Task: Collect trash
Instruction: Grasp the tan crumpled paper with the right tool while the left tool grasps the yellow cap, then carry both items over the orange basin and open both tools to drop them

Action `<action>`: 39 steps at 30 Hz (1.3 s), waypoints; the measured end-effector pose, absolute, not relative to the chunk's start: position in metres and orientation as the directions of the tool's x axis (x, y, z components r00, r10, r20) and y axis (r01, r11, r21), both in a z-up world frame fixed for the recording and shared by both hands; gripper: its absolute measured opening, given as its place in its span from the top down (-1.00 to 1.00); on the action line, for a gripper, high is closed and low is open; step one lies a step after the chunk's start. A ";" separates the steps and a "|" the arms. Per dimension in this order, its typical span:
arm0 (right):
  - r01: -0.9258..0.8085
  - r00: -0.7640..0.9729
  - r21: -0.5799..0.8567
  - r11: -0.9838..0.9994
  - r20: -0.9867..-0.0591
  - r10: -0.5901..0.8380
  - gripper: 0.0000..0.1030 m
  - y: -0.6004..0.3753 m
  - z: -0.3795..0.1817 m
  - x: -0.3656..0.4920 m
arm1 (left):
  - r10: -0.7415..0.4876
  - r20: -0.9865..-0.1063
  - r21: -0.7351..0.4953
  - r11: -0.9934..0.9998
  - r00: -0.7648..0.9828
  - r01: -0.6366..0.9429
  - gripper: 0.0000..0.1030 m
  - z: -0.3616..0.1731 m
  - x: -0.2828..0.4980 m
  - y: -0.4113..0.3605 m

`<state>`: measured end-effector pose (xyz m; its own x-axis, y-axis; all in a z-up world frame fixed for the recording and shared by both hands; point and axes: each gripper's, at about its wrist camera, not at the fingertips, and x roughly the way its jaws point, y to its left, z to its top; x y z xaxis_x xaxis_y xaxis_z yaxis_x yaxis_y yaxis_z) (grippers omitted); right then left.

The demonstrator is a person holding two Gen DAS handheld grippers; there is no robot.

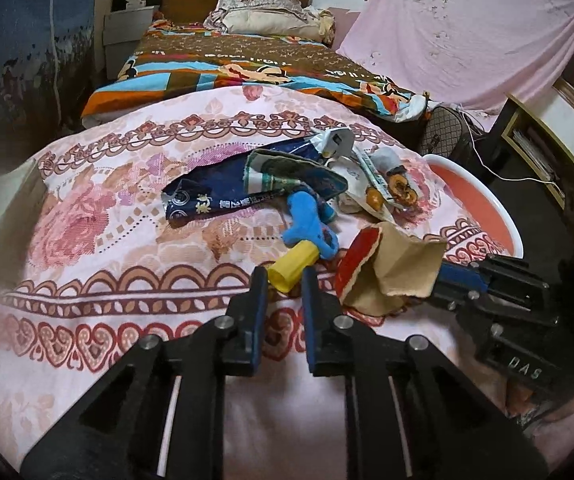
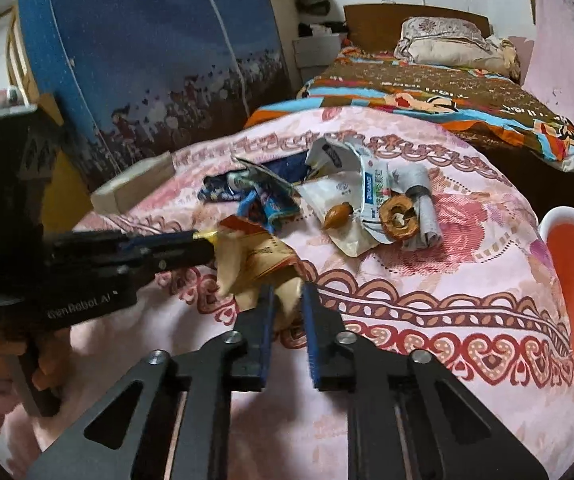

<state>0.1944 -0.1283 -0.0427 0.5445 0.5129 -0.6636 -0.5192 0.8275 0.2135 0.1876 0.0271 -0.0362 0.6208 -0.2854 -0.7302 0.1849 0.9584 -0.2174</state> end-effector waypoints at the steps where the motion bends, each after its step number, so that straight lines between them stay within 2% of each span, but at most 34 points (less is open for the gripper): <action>1: -0.520 0.550 0.213 0.827 -0.657 0.516 0.85 -0.129 -0.042 0.192 | -0.283 -0.729 -0.215 0.959 0.624 0.184 0.08 -0.035 0.185 0.027; 19: -0.493 0.699 0.187 0.850 -0.496 0.515 0.92 -0.154 -0.013 0.161 | -0.256 -0.663 -0.246 0.962 0.703 0.117 0.09 -0.020 0.147 0.035; 22: -0.496 0.686 0.183 0.849 -0.517 0.512 0.92 -0.153 -0.015 0.163 | -0.251 -0.650 -0.243 0.963 0.717 0.117 0.09 -0.016 0.146 0.030; 27: -0.498 0.669 0.182 0.848 -0.542 0.509 0.87 -0.149 -0.019 0.166 | -0.229 -0.679 -0.244 0.967 0.698 0.080 0.09 -0.021 0.147 0.033; 29: -0.504 0.664 0.177 0.845 -0.546 0.511 0.82 -0.145 -0.019 0.165 | -0.222 -0.689 -0.249 0.966 0.690 0.061 0.09 -0.026 0.145 0.039; 30: -0.503 0.660 0.176 0.846 -0.553 0.507 0.68 -0.144 -0.020 0.167 | -0.220 -0.691 -0.254 0.966 0.688 0.054 0.09 -0.027 0.144 0.042; 31: -0.501 0.653 0.188 0.845 -0.559 0.511 0.39 -0.143 -0.021 0.169 | -0.220 -0.694 -0.260 0.965 0.686 0.046 0.09 -0.029 0.144 0.045; 33: -0.496 0.641 0.229 0.838 -0.554 0.531 0.07 -0.143 -0.023 0.172 | -0.216 -0.697 -0.267 0.963 0.684 0.032 0.09 -0.031 0.143 0.050; 39: -0.502 0.598 0.232 0.833 -0.602 0.528 0.06 -0.120 -0.028 0.186 | -0.211 -0.690 -0.286 0.958 0.693 0.007 0.09 -0.031 0.141 0.061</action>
<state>0.1864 -0.1196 -0.0284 0.5985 0.5284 -0.6022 -0.5020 0.8331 0.2321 0.1405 0.0613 -0.0315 0.6928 -0.2107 -0.6896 0.0065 0.9582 -0.2861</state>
